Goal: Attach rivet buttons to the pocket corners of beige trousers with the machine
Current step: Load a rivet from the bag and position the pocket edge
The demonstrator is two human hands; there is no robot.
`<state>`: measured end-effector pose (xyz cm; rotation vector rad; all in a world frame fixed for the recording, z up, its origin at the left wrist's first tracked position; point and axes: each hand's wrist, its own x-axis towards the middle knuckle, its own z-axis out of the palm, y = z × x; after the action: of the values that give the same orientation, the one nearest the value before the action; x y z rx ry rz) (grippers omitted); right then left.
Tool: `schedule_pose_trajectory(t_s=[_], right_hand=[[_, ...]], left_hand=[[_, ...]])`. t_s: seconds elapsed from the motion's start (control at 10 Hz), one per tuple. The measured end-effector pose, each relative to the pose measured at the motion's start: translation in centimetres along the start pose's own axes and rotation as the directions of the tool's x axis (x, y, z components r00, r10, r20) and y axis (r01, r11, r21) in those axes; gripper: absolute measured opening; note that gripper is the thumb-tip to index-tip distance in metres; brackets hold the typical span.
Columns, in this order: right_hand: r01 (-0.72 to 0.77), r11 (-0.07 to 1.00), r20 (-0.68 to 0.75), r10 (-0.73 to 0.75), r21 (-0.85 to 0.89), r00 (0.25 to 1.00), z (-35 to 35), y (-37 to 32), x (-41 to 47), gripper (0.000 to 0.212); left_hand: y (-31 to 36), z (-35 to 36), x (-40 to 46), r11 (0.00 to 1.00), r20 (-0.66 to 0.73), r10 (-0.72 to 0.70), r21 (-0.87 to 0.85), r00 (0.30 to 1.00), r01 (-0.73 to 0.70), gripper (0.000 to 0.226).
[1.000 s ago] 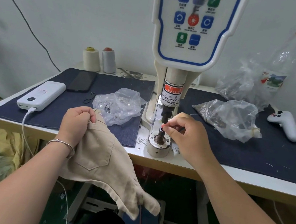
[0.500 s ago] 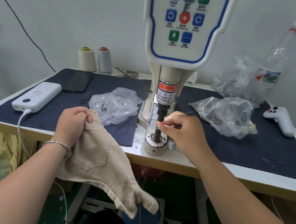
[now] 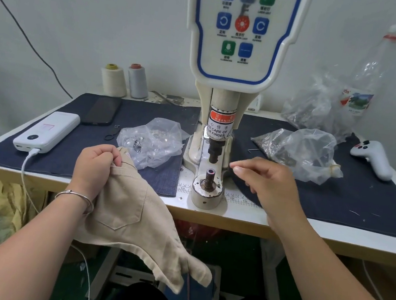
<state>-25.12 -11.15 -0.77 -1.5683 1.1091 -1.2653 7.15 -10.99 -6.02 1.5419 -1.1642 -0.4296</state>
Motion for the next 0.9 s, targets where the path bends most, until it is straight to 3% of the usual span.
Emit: schedule_pose_trajectory(t_s=[0.2,0.4,0.5,0.6,0.7,0.8,0.9], right_hand=[[-0.118,0.991,-0.151,0.108,-0.062,0.983,-2.8,1.5,-4.9,0.010],[-0.229,0.973,-0.182,0.227,0.008,0.957,-3.8,1.9,-8.7,0.015],[-0.232,0.973,-0.123,0.232,0.010,0.965,-3.4,0.6,-9.2,0.021],[-0.169,0.986,0.025,0.169,-0.010,0.985,-2.3,-1.5,-9.7,0.030],[-0.040,0.998,0.180,0.049,-0.054,0.983,-0.8,-3.6,-10.3,0.024],[0.108,0.994,0.235,-0.101,-0.019,0.967,0.6,-5.0,-11.2,0.022],[0.175,0.984,0.338,-0.173,0.025,0.925,1.5,-6.2,-11.7,0.056]], left_hand=[[0.3,0.0,-0.1,1.000,-0.009,-0.017,0.001,1.000,0.017,0.020],[4.0,-1.3,-2.5,0.995,0.077,-0.021,-0.095,0.997,0.028,0.021],[7.4,-2.3,-4.9,0.987,0.165,0.000,-0.160,0.986,0.027,0.022],[11.0,-3.7,-7.6,0.972,0.203,0.038,-0.236,0.978,0.011,0.029],[14.0,-5.3,-9.9,0.959,0.216,0.084,-0.283,0.973,-0.020,0.022],[16.5,-6.0,-11.8,0.957,0.245,0.117,-0.286,0.962,-0.043,0.017],[18.5,-5.5,-13.3,0.946,0.368,0.152,-0.324,0.917,-0.027,0.015]])
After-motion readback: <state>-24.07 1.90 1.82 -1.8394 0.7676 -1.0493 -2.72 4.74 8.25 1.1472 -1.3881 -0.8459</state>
